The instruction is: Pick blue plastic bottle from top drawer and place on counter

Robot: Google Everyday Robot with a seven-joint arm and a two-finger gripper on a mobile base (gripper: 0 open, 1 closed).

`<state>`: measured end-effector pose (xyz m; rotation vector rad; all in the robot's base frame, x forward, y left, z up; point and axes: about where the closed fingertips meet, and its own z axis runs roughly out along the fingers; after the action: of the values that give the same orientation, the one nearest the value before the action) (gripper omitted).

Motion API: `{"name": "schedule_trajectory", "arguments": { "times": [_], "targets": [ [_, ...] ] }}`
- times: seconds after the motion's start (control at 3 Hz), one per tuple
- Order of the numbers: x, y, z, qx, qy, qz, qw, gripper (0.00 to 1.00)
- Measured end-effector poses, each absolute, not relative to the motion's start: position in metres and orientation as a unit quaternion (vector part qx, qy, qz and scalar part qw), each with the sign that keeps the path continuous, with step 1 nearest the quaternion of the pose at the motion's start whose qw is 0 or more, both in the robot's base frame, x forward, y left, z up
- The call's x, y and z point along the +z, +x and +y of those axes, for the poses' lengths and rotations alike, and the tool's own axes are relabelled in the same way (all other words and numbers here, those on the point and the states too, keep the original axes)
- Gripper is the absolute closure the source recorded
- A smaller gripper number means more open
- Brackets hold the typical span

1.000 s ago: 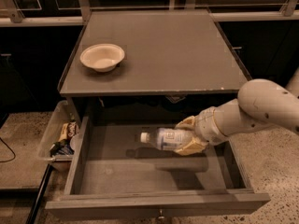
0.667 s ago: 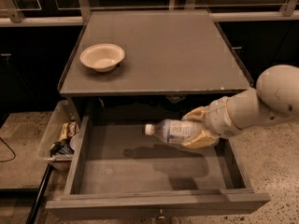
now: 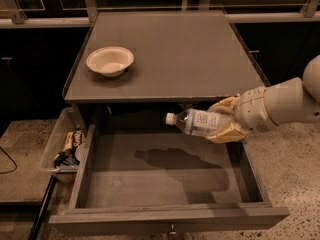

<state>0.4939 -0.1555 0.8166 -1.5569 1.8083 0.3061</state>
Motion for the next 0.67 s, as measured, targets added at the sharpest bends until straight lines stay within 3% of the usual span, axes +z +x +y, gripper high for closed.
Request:
{"name": "schedule_trajectory", "arguments": {
  "times": [0.67],
  "targets": [
    [0.843, 0.527, -0.160, 0.093, -0.610, 0.688, 0.382, 1.00]
  ]
}}
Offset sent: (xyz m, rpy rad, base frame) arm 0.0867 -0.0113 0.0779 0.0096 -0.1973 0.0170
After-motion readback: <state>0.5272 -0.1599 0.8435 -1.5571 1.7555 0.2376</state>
